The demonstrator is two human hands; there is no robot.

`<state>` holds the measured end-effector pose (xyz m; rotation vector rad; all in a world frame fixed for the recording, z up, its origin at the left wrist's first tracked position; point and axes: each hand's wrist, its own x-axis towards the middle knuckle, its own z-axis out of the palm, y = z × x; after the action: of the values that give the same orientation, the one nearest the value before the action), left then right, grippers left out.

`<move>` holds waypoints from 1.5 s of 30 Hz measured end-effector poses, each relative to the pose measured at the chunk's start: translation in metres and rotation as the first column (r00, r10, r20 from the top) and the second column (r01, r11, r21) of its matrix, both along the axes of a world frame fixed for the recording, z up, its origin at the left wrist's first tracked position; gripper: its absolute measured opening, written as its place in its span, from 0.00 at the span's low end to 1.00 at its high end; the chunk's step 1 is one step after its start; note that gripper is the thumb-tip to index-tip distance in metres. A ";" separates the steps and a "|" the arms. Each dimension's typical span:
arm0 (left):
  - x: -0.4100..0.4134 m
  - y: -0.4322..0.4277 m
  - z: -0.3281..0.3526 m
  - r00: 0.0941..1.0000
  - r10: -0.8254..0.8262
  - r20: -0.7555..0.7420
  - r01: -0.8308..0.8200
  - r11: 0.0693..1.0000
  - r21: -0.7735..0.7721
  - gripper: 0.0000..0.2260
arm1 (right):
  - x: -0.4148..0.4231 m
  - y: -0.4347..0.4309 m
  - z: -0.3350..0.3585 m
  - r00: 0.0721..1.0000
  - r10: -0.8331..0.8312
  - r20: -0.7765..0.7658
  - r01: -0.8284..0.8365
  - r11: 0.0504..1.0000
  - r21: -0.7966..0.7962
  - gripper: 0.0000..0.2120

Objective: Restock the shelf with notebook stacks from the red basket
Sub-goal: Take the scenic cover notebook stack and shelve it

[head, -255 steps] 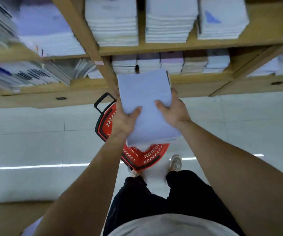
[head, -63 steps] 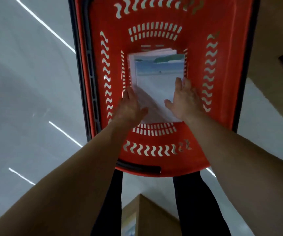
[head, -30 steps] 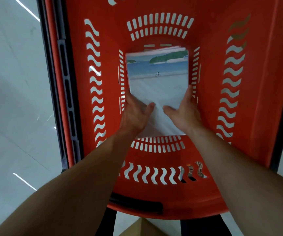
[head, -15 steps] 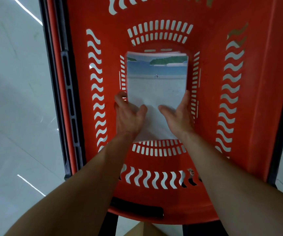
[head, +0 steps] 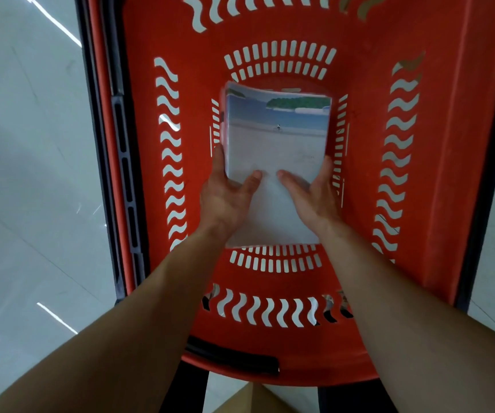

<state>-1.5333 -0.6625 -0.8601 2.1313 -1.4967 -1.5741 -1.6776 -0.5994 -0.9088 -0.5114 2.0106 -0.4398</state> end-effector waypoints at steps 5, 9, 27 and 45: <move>0.003 -0.005 0.009 0.997 0.038 -0.065 -0.037 0.999 0.011 0.31 | 0.000 0.003 -0.003 0.999 0.007 0.047 -0.007 1.000 0.010 0.61; 0.001 -0.001 0.021 0.993 0.064 -0.101 -0.064 0.998 0.006 0.30 | -0.006 0.010 -0.003 0.986 -0.005 0.169 0.011 0.999 -0.037 0.62; 0.007 -0.006 0.102 0.989 0.056 -0.133 -0.059 0.998 -0.019 0.29 | 0.001 0.004 0.102 0.998 -0.059 0.029 0.062 0.992 -0.108 0.52; -0.003 -0.036 0.466 0.971 -0.056 -0.233 0.010 0.981 -0.195 0.26 | -0.030 -0.022 0.502 0.996 -0.073 -0.057 0.055 0.960 -0.275 0.41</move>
<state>-1.5363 -0.6986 -0.3944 1.7550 -1.5398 -1.5587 -1.7078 -0.6217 -0.4066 -0.6385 2.0459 -0.7570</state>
